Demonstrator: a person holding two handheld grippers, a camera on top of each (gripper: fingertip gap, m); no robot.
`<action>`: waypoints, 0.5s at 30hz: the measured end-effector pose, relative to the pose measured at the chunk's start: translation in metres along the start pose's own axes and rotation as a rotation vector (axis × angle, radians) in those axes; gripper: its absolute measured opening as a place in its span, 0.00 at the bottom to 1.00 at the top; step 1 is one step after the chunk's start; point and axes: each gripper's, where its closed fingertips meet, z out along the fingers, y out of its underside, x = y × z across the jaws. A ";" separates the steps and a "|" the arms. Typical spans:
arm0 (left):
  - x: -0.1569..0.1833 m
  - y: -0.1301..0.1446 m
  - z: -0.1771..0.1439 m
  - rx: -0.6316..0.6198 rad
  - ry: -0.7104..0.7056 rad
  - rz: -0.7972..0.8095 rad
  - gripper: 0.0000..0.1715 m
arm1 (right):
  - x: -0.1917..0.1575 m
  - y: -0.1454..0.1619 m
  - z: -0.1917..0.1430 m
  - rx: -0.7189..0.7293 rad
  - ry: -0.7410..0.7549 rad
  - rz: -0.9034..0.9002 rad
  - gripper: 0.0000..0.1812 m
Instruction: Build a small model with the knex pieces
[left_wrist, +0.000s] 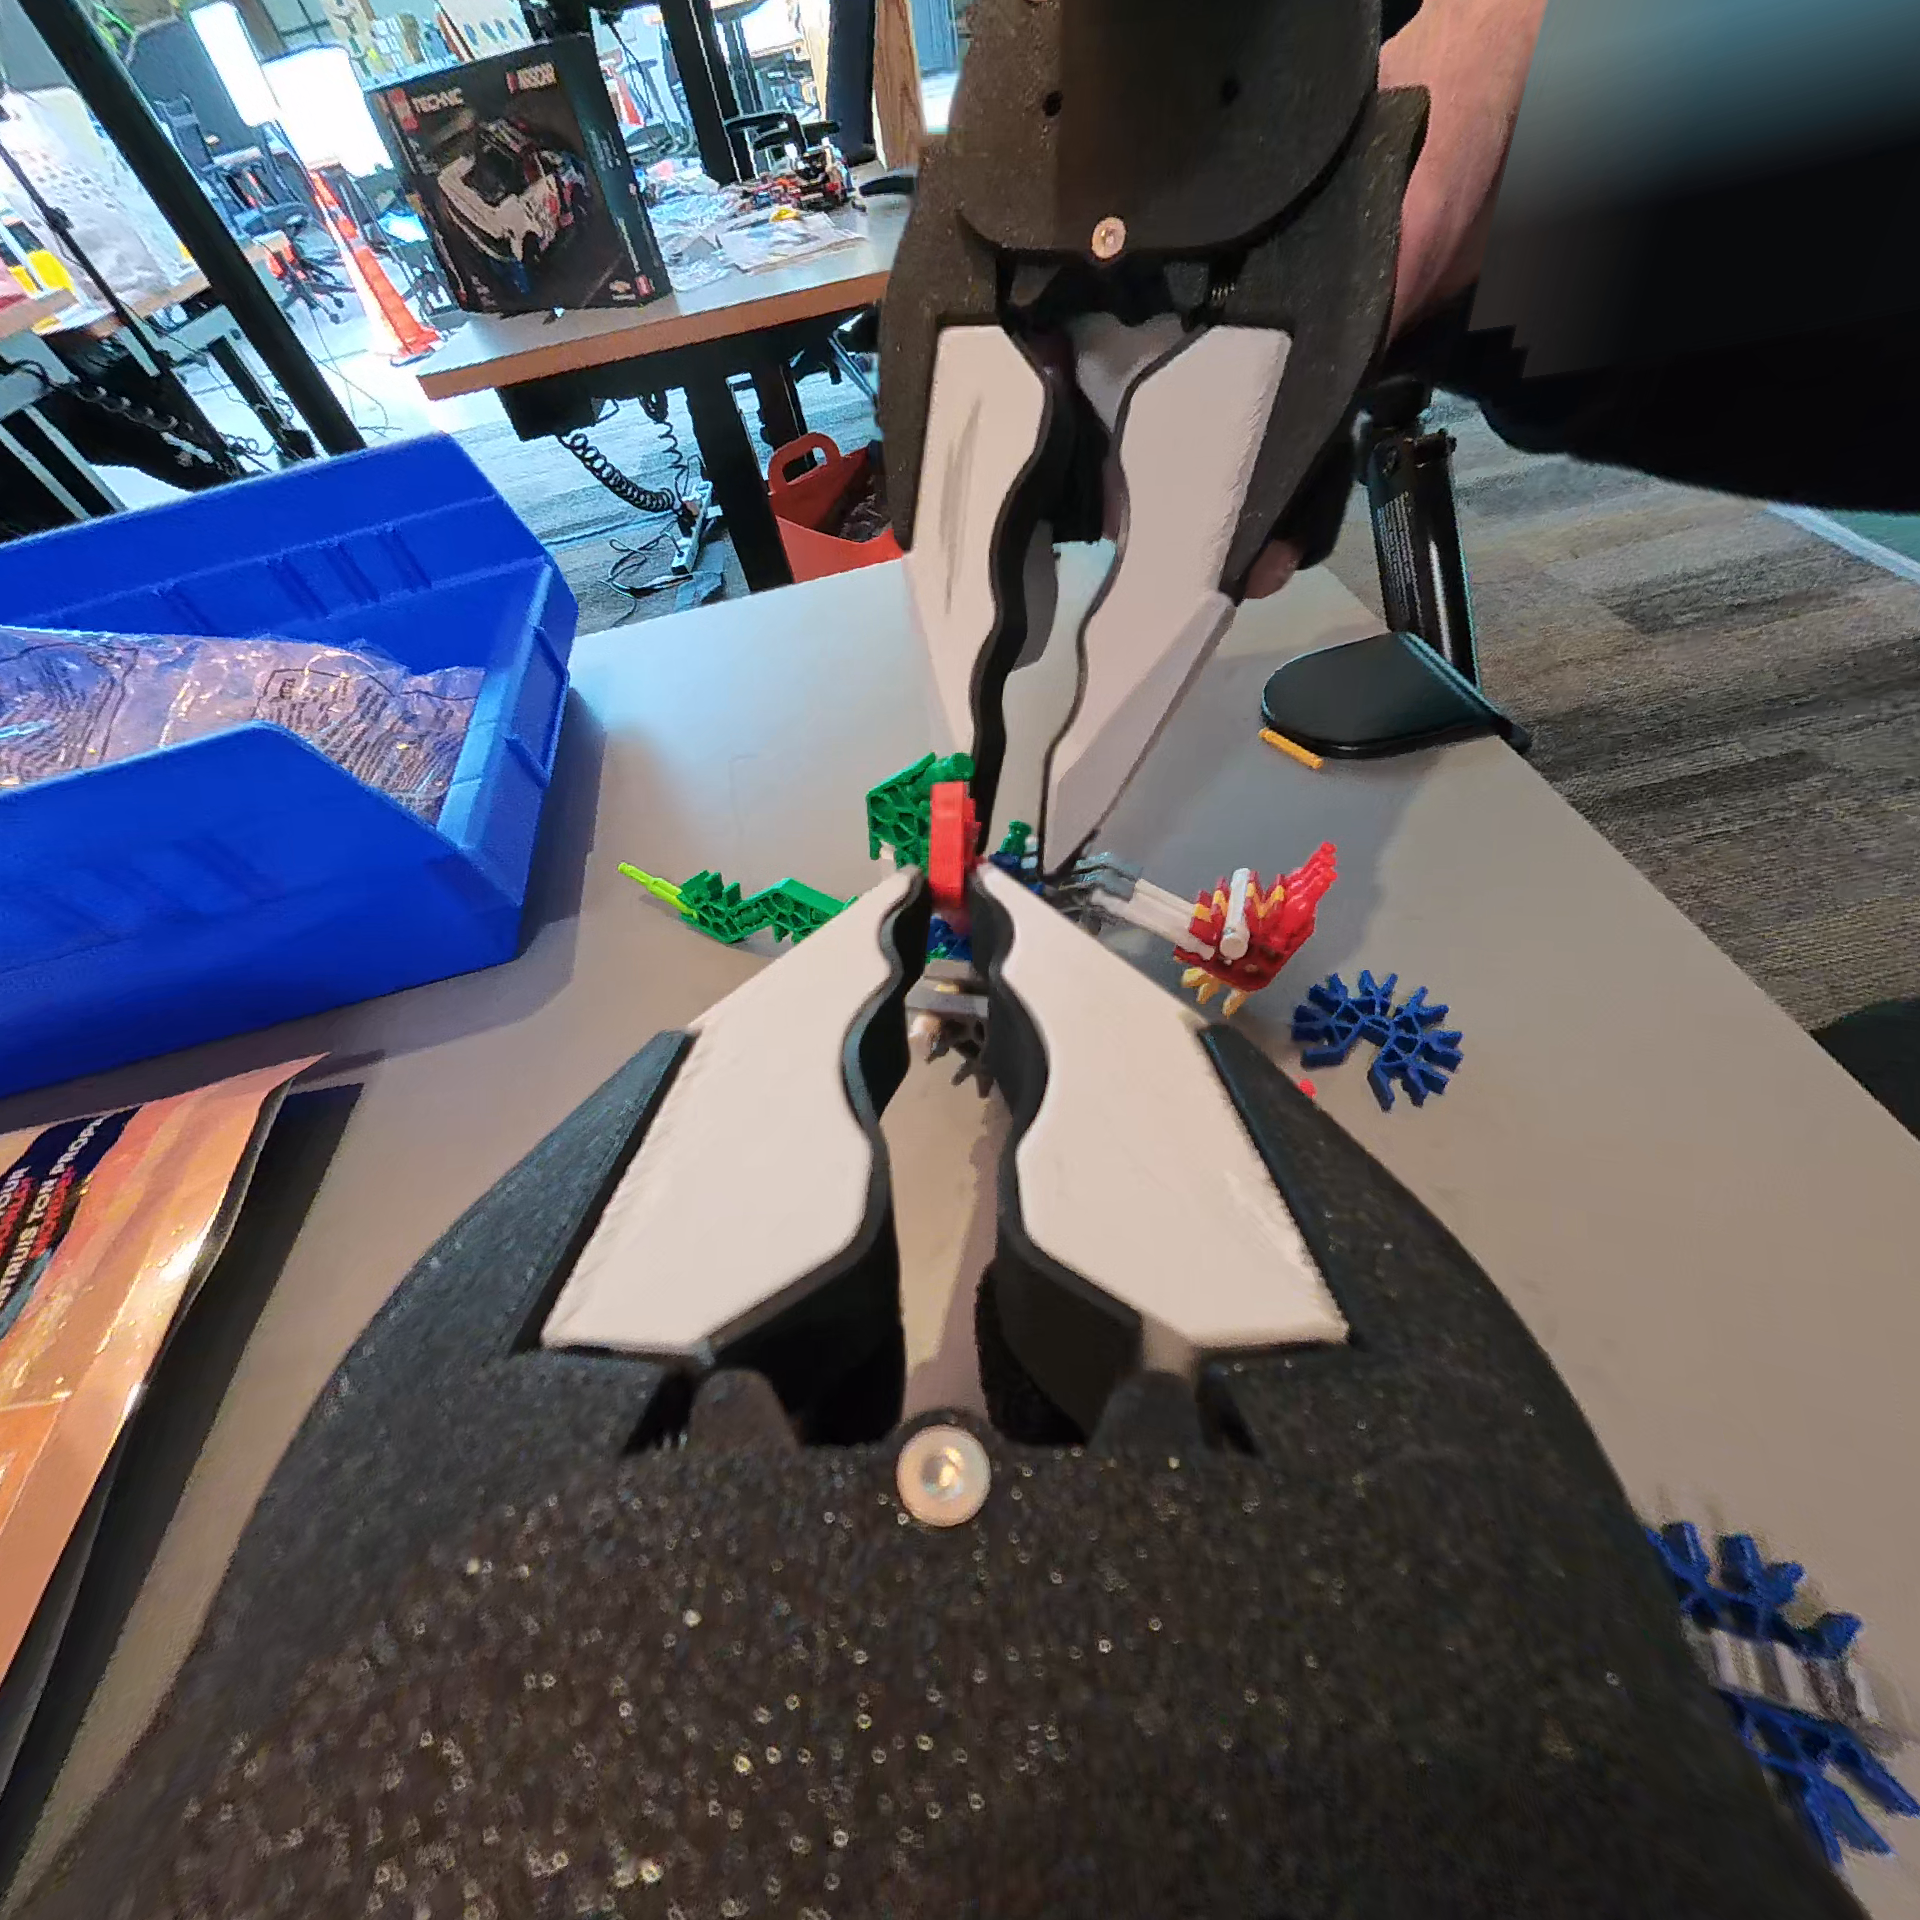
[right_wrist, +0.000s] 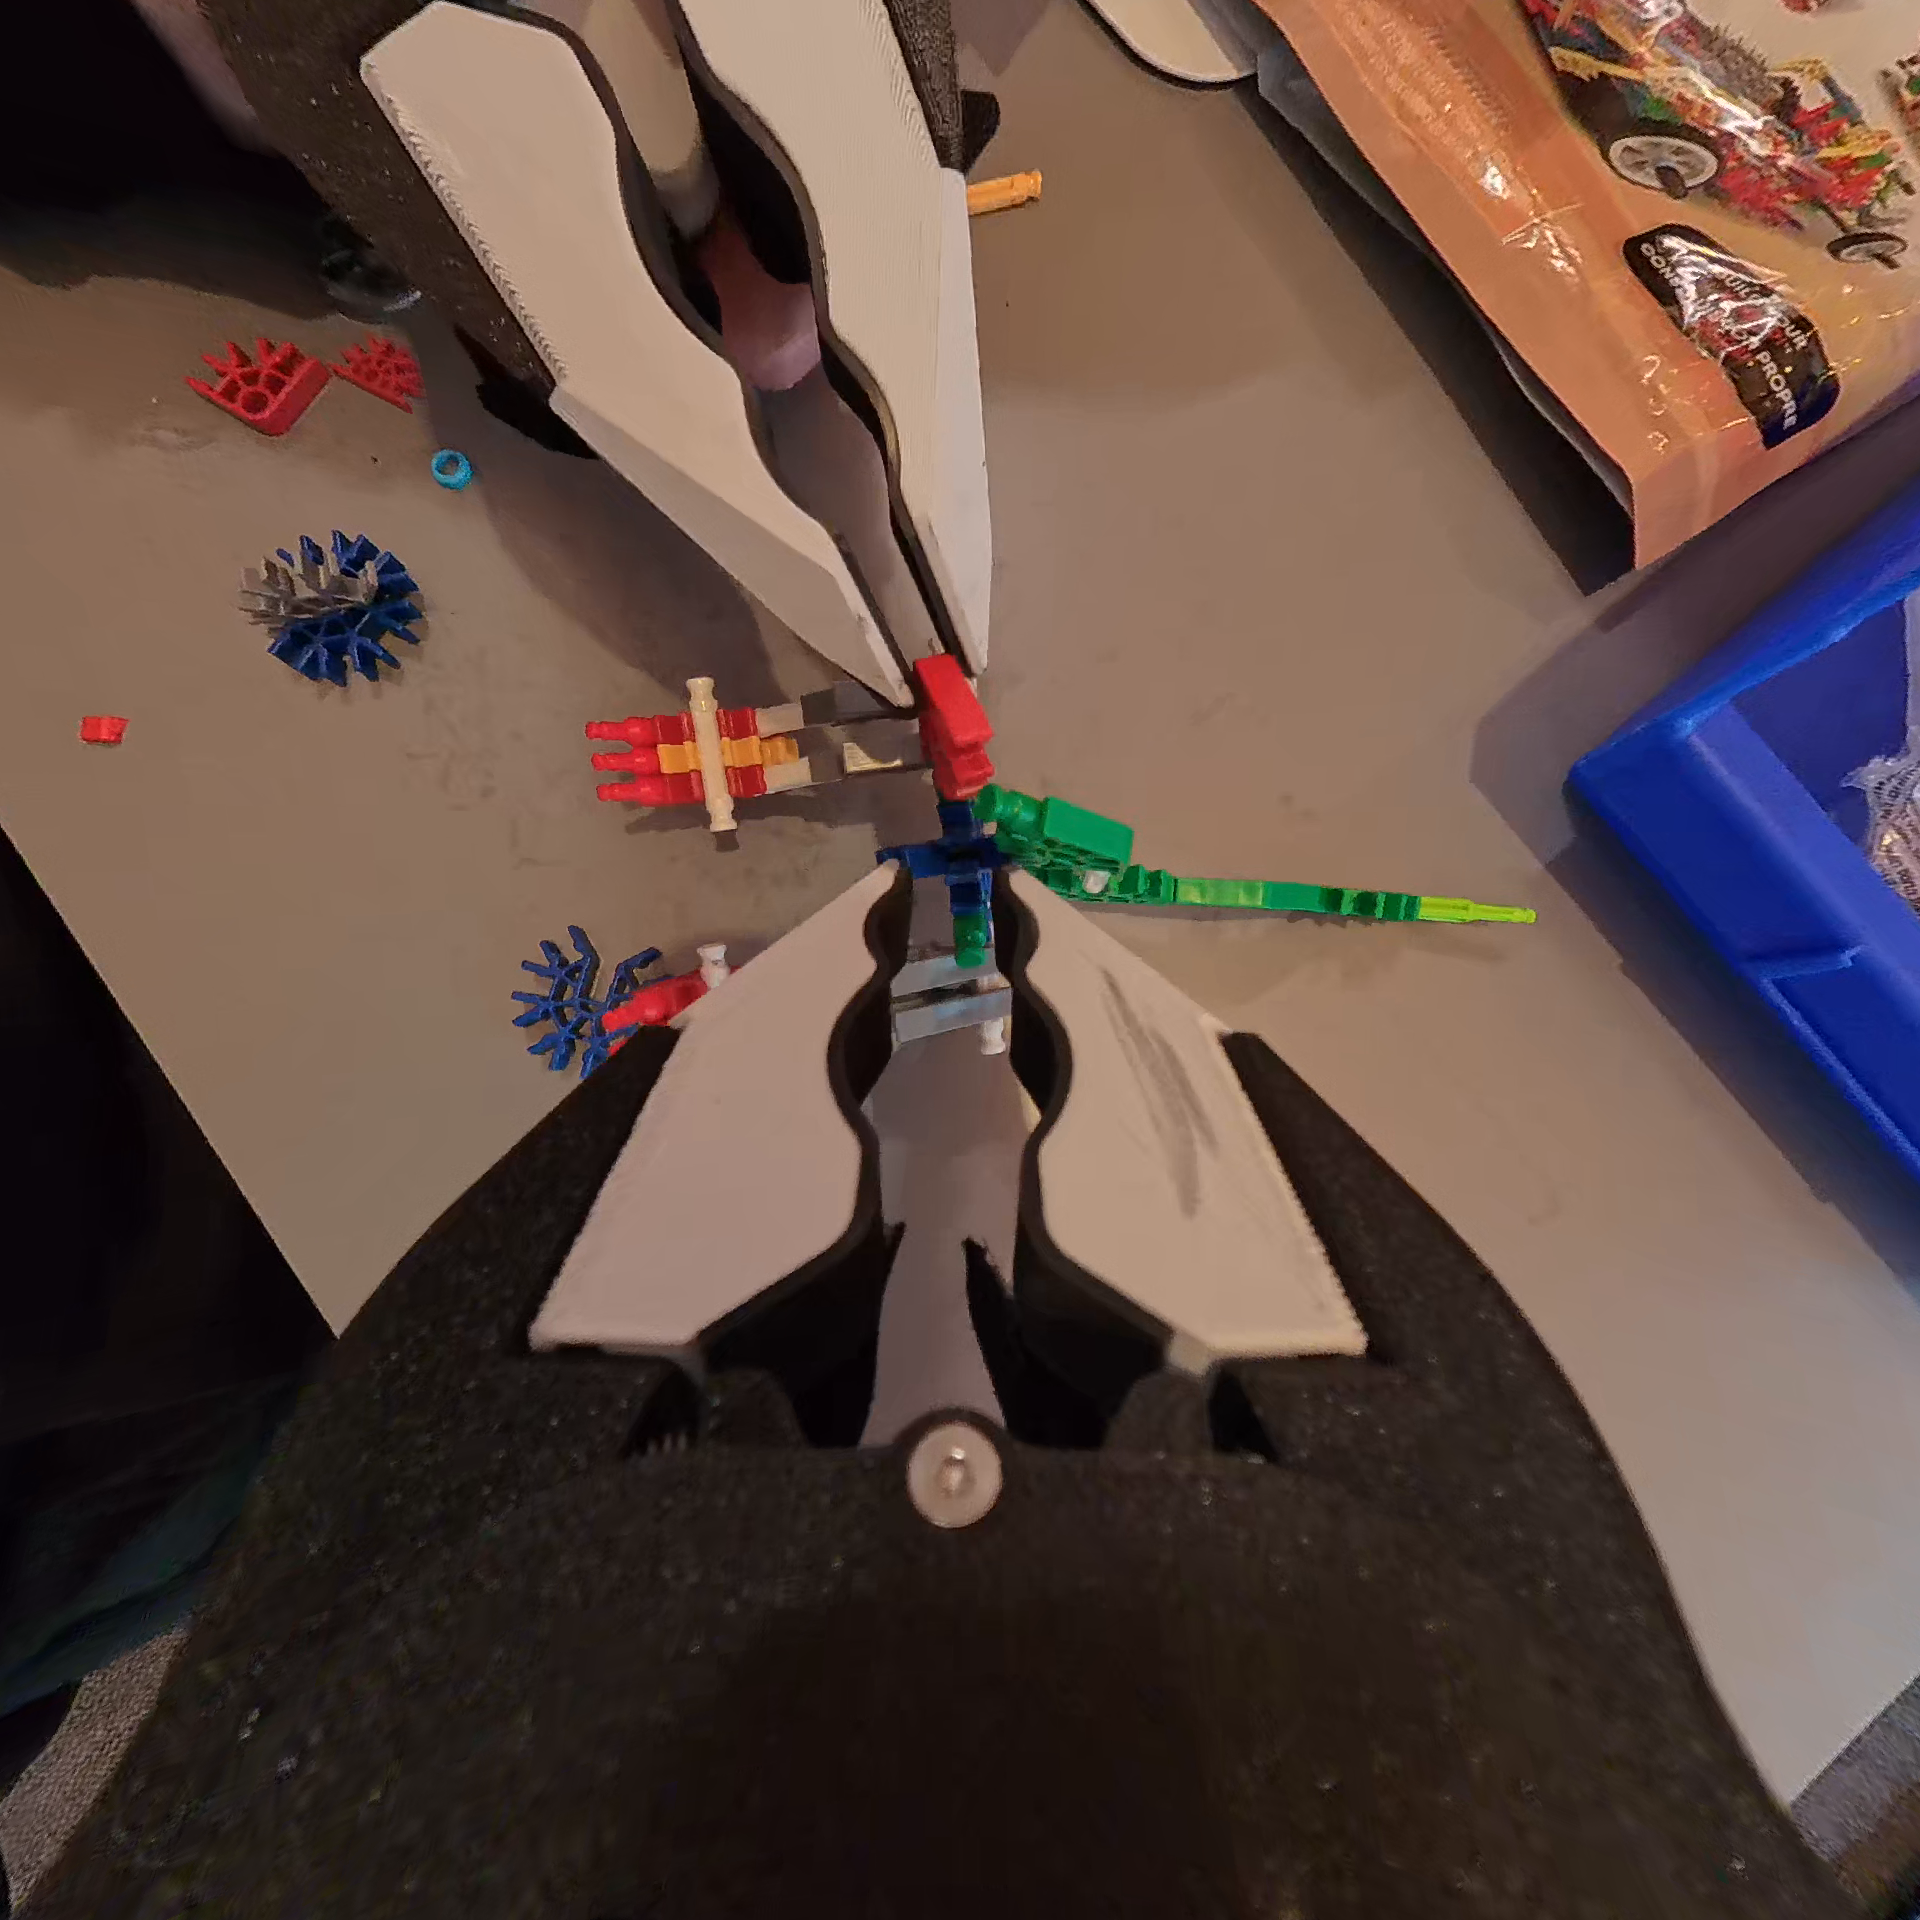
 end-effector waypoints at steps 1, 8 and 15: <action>-0.001 -0.001 0.001 0.002 0.001 -0.013 0.03 | 0.000 0.000 0.000 0.008 -0.003 0.002 0.08; -0.002 -0.011 0.006 0.037 0.051 -0.150 0.03 | 0.008 0.000 -0.009 0.085 0.038 0.065 0.20; -0.002 -0.014 0.006 0.055 0.096 -0.268 0.03 | 0.008 -0.001 0.000 0.135 0.050 0.069 0.24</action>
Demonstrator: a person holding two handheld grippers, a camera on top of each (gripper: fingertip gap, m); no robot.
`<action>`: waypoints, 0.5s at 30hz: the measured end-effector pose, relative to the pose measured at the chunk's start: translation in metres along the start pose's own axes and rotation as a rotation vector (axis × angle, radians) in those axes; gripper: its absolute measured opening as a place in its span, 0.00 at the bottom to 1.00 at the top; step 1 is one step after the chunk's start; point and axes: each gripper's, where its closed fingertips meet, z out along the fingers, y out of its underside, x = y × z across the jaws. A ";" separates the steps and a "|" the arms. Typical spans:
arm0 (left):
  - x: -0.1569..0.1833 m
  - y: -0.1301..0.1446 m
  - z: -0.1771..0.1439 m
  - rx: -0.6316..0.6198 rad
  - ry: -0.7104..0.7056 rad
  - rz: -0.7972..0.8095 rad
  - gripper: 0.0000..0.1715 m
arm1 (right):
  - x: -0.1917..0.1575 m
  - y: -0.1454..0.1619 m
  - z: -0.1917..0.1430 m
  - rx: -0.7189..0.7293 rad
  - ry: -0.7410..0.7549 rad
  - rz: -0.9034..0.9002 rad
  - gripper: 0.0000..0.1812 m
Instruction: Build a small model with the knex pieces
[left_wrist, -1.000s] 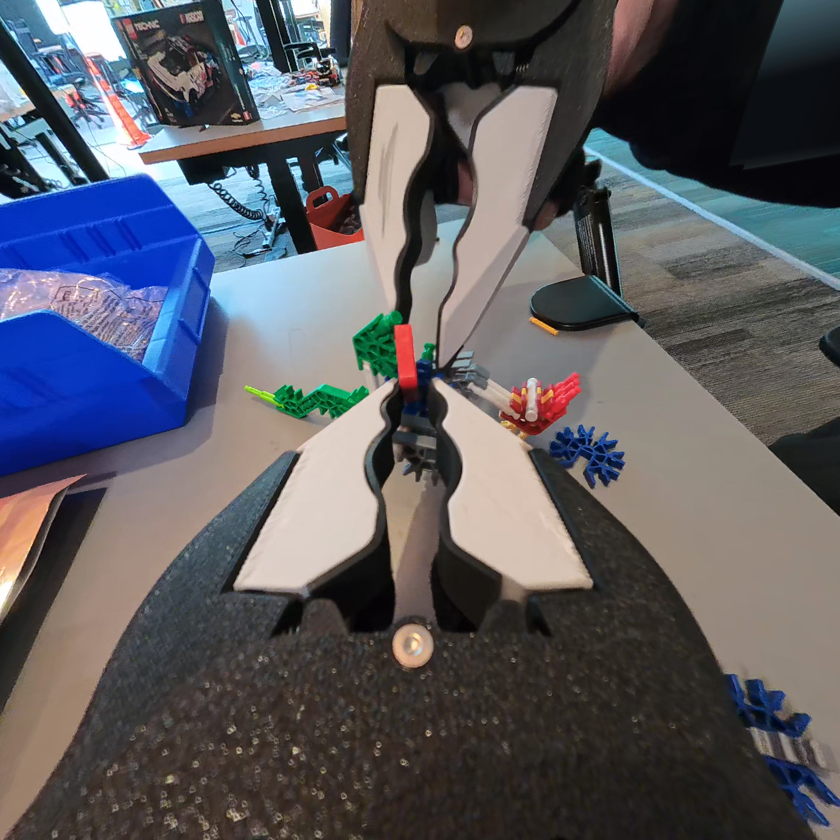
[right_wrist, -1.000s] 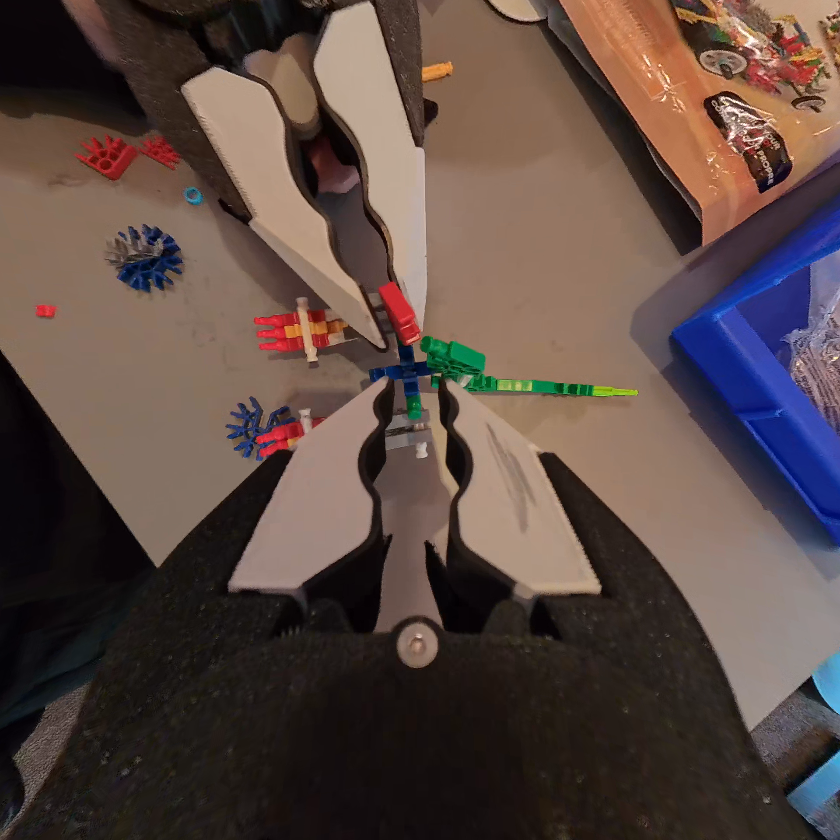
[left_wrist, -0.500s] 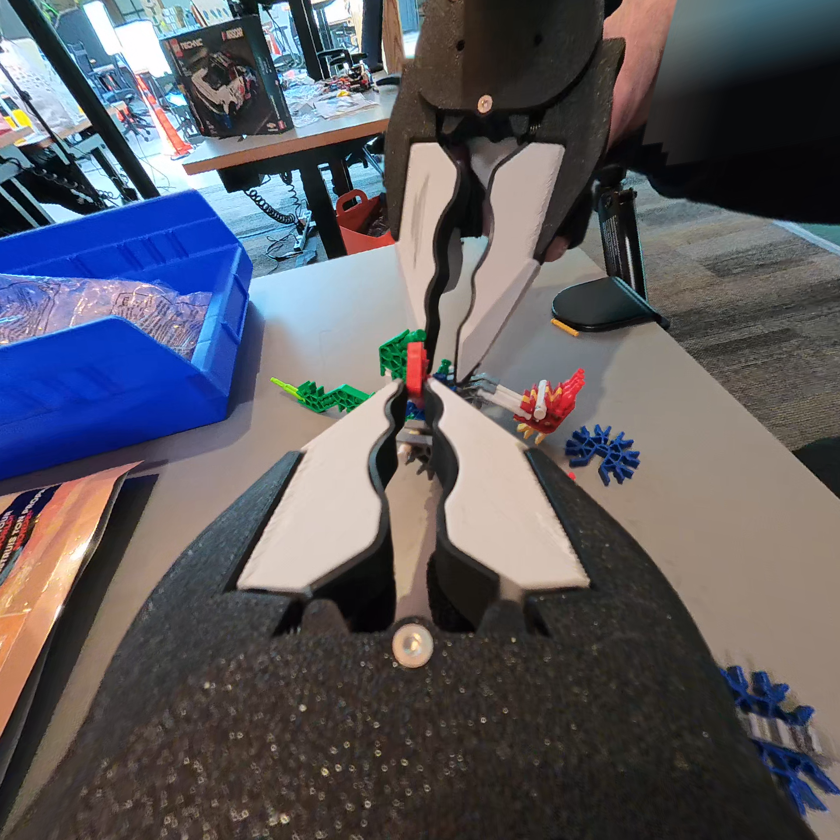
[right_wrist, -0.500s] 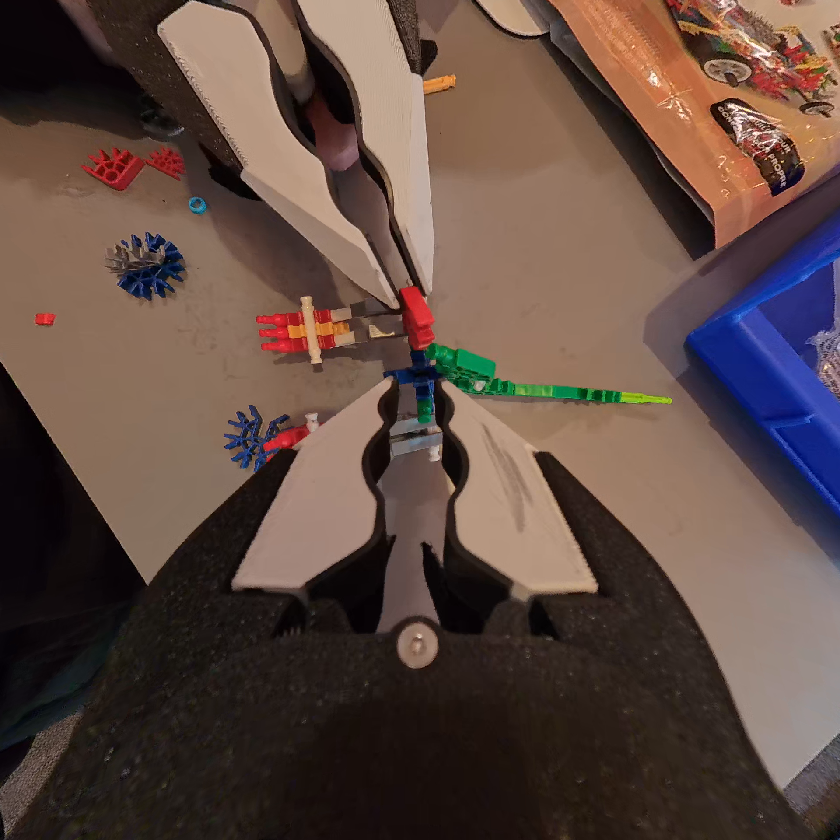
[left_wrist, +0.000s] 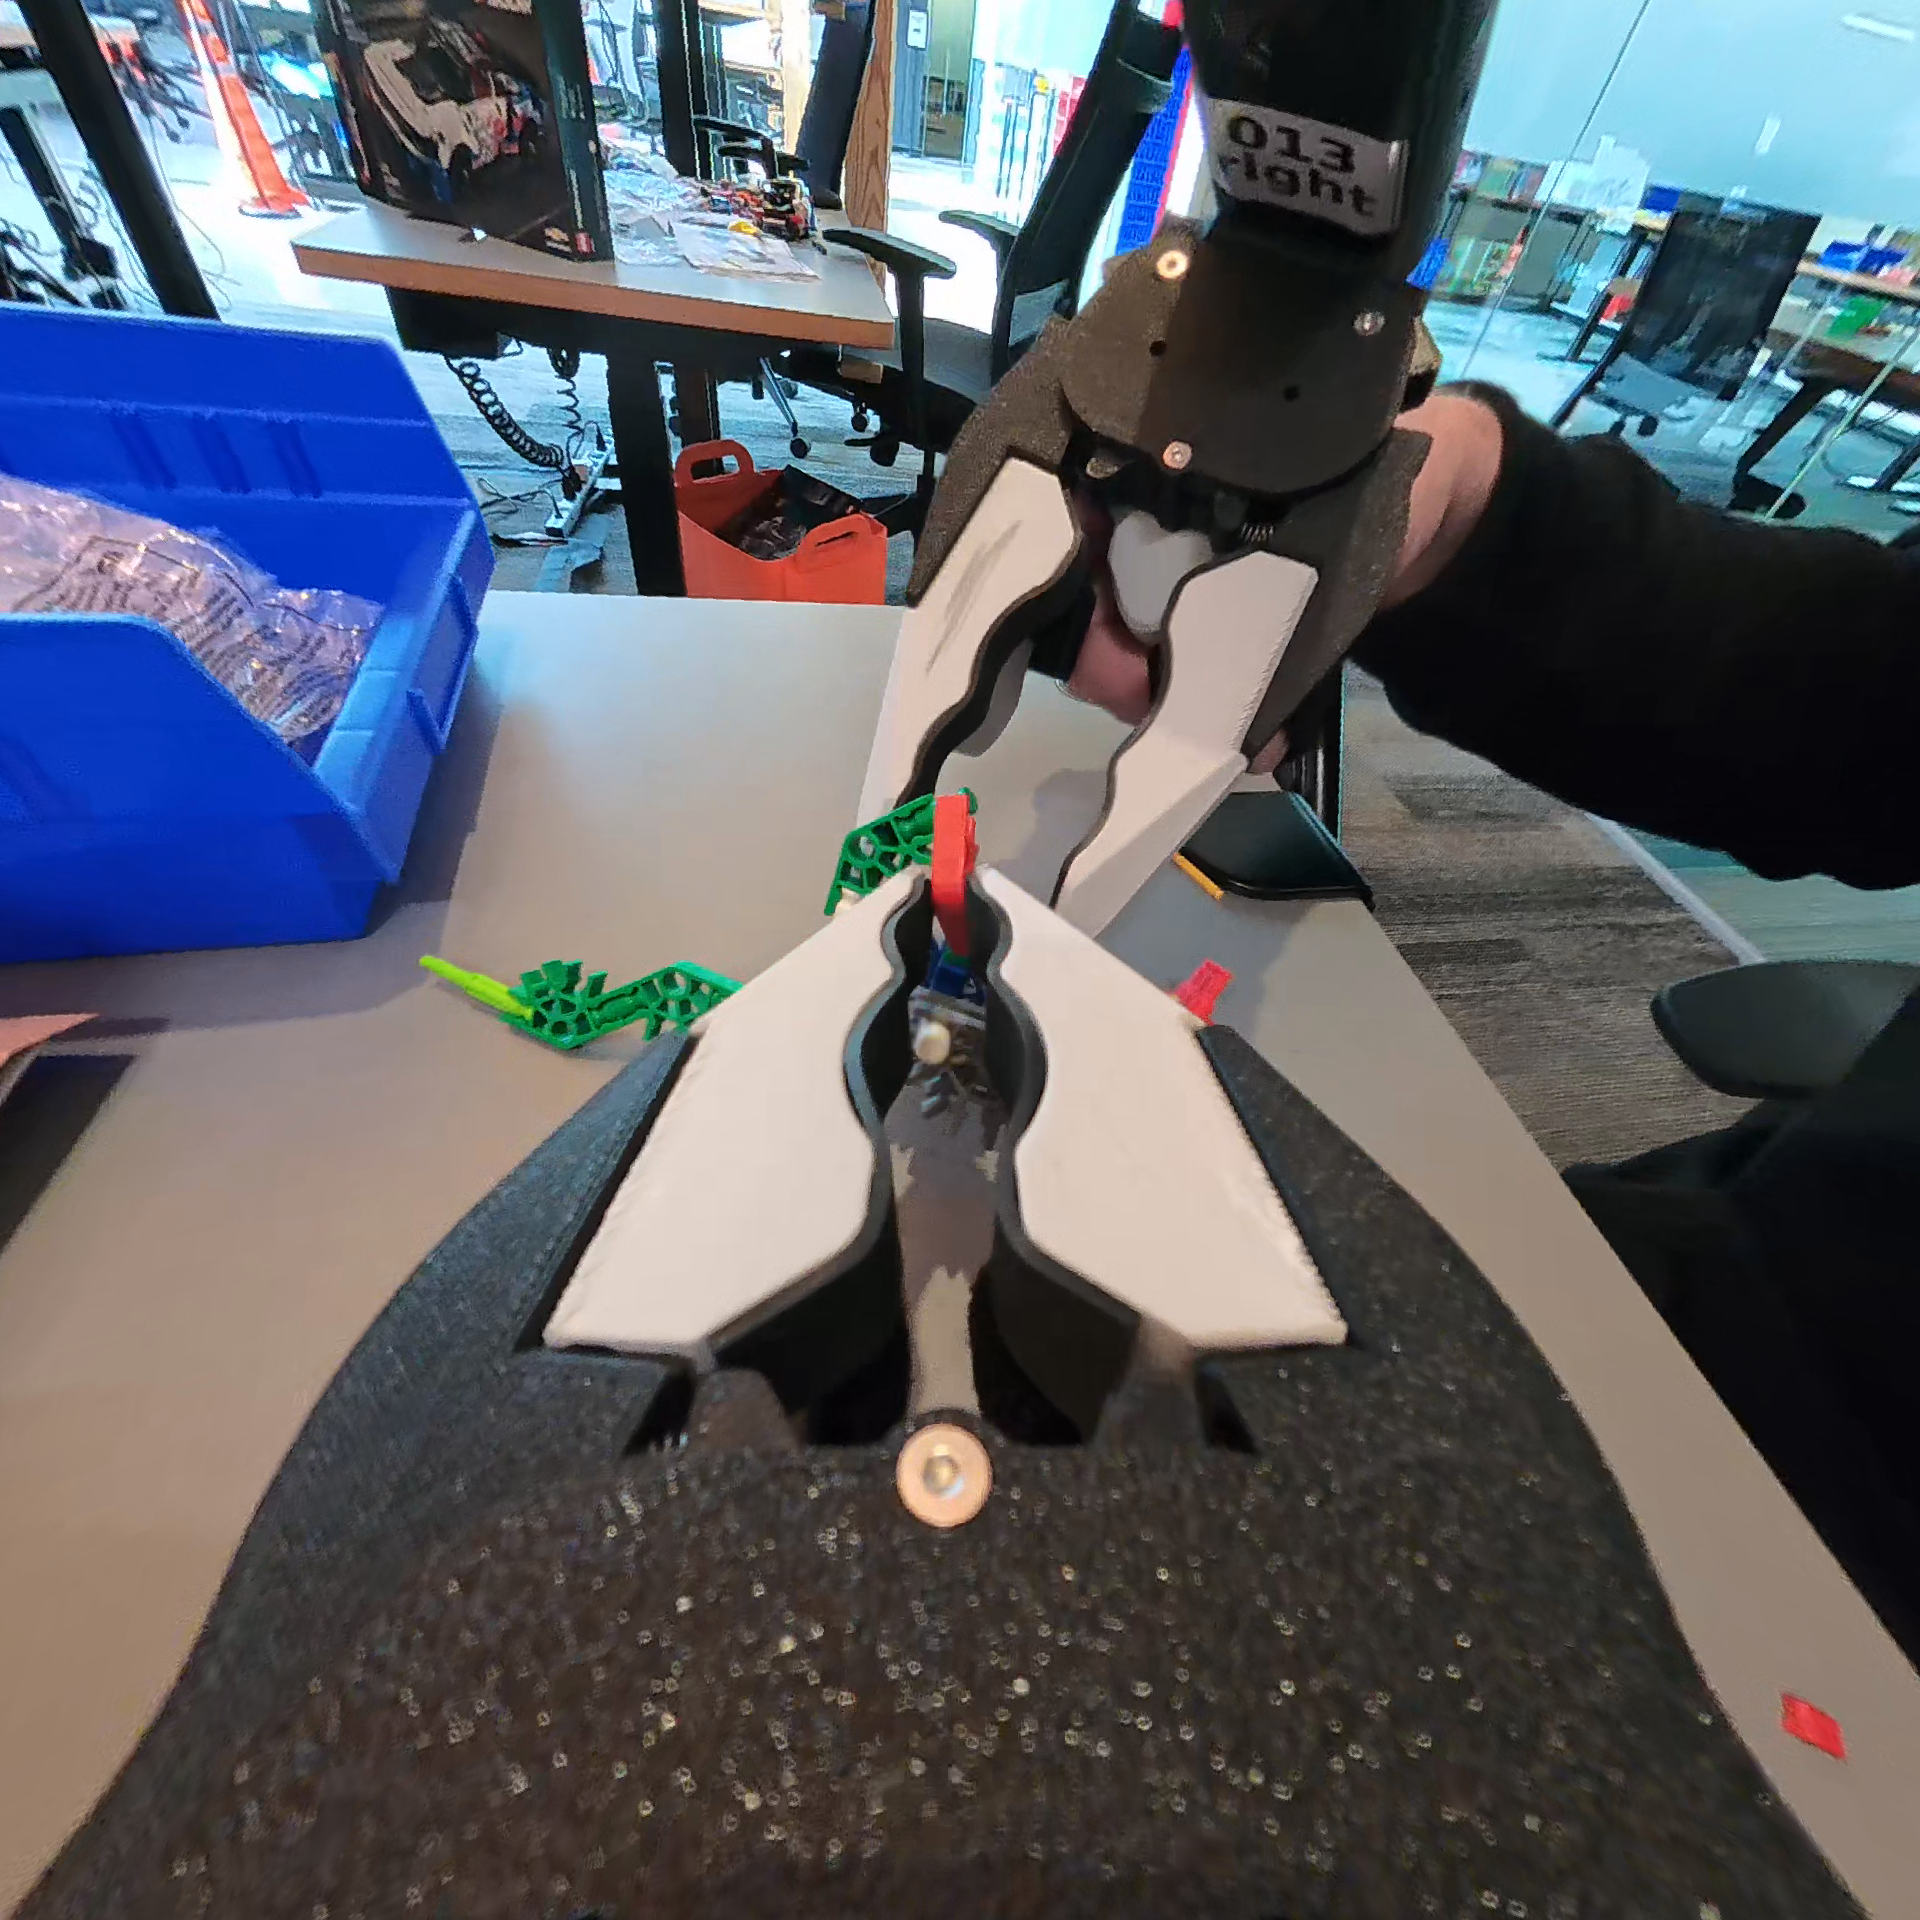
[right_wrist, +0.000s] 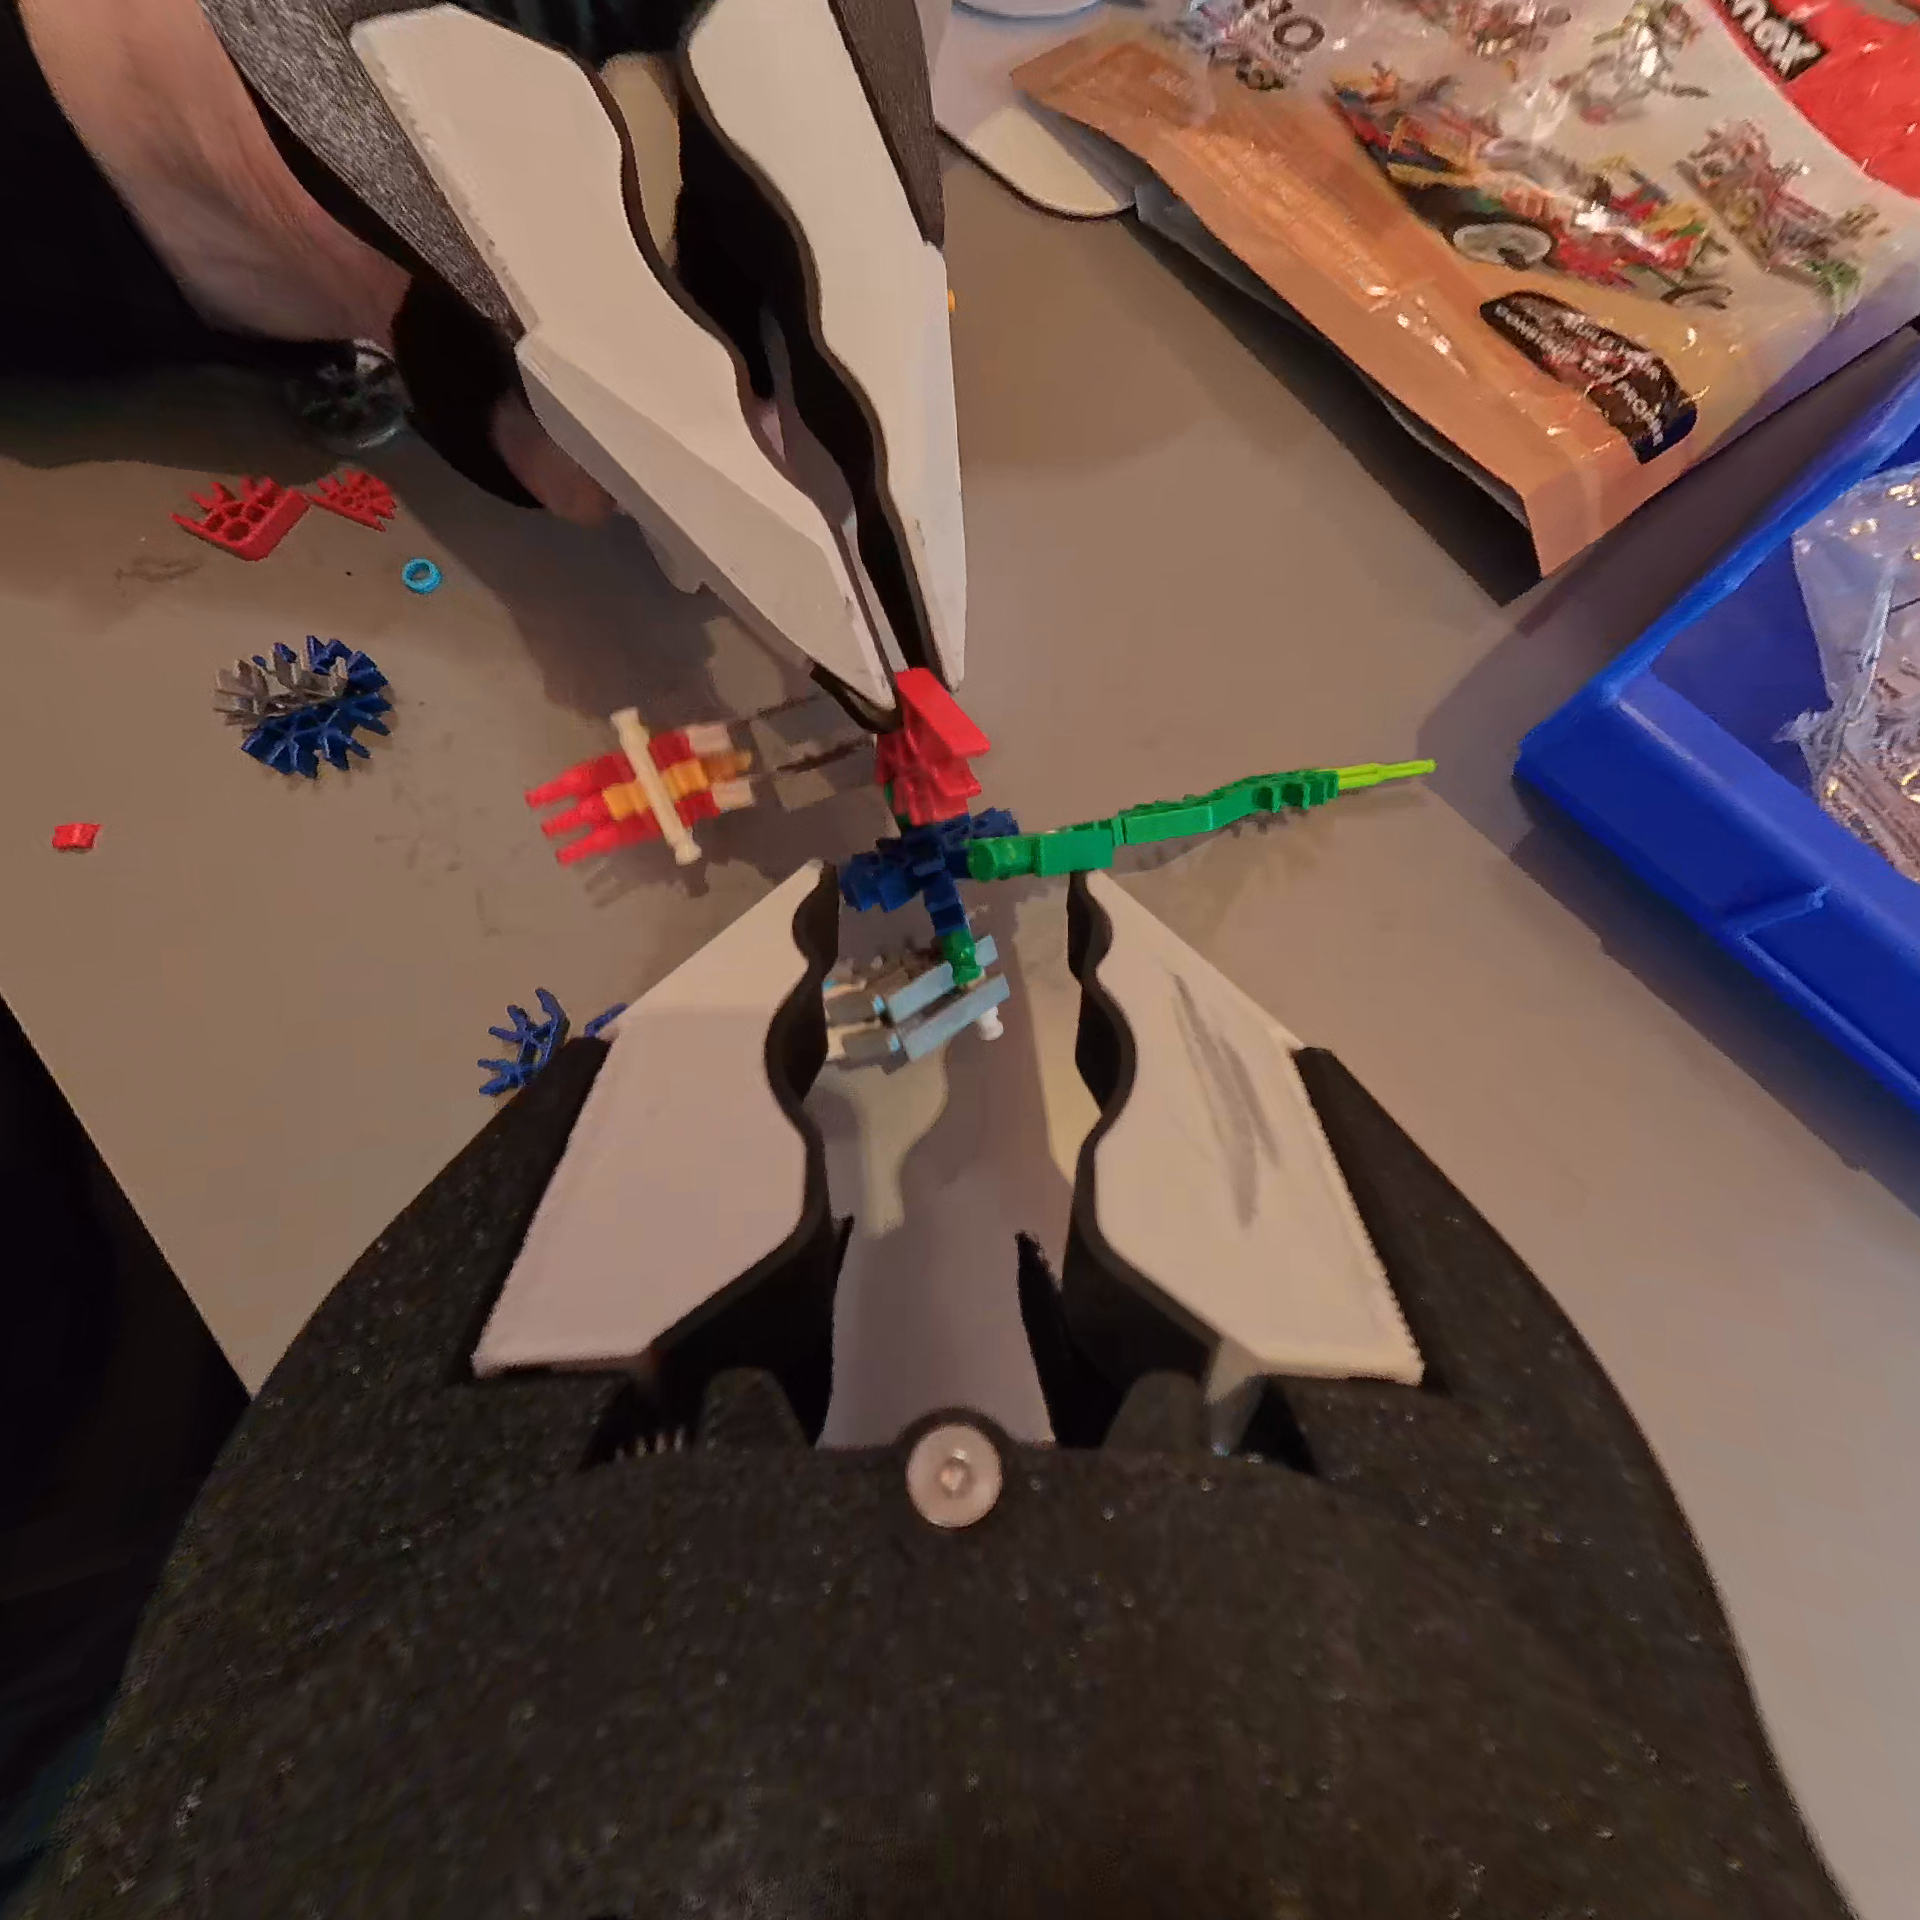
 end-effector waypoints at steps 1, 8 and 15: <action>-0.001 0.000 0.000 0.002 0.003 -0.020 0.03 | 0.000 -0.002 0.001 0.020 0.001 0.001 0.24; -0.002 -0.002 0.001 0.016 0.019 -0.099 0.03 | 0.005 -0.003 0.005 0.057 0.056 -0.027 0.18; -0.008 0.002 -0.010 0.004 -0.053 -0.087 0.03 | 0.000 0.000 0.001 0.087 0.074 -0.027 0.18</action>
